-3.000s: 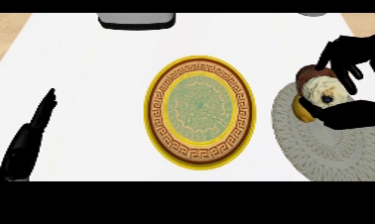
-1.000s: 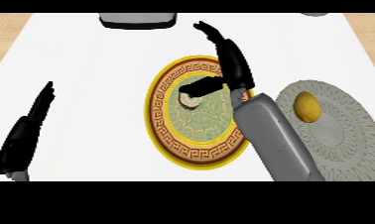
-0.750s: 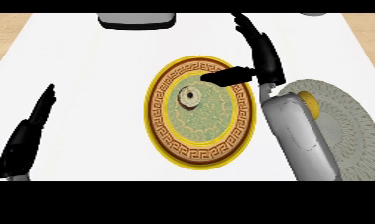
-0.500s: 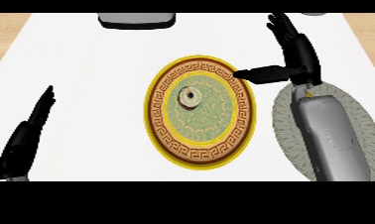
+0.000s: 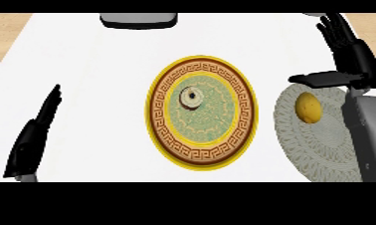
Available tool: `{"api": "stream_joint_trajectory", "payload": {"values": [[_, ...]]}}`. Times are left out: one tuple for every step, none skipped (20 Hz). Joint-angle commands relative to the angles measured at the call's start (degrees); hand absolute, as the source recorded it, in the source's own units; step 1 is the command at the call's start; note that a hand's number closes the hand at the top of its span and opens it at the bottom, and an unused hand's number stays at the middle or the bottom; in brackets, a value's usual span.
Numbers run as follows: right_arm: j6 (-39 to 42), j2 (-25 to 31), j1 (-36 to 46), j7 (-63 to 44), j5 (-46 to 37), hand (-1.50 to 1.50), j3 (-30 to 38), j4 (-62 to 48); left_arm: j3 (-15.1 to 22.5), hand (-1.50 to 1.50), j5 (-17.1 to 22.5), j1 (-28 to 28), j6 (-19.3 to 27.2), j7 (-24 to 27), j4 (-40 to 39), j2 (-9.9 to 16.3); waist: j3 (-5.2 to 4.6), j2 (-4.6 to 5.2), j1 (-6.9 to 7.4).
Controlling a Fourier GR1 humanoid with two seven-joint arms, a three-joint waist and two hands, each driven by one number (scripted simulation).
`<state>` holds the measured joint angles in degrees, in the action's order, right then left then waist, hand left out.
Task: Pick the cupcake from the placemat and place it in the plate
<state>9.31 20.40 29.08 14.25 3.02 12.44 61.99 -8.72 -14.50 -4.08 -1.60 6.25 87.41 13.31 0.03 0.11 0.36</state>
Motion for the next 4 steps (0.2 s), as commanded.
{"api": "stream_joint_trajectory", "payload": {"values": [[4.4, 3.4, 2.0, 8.6, 0.4, -1.5, 3.0, -11.1, -1.8, 0.0, 0.4, 1.2, -1.0, 4.6, -5.5, 1.3, -0.01, 0.12, 0.22], [5.1, 4.4, 1.0, 4.0, 1.0, -1.5, 2.7, -6.6, 0.2, 0.0, 0.2, -2.2, -1.2, -1.8, 3.9, -0.7, -0.01, -0.09, 0.07], [7.6, 6.9, 1.5, 10.7, 0.6, -1.5, 4.3, -13.8, 0.2, 0.0, -0.8, 1.1, -0.9, -1.1, -0.1, 0.1, 0.01, 0.1, 0.25], [5.9, 6.5, 4.4, 10.1, -0.4, -1.5, 4.1, -15.9, -1.5, 0.0, 1.3, 2.4, -2.2, -2.4, 0.4, 0.8, 0.0, 0.05, 0.26]]}}
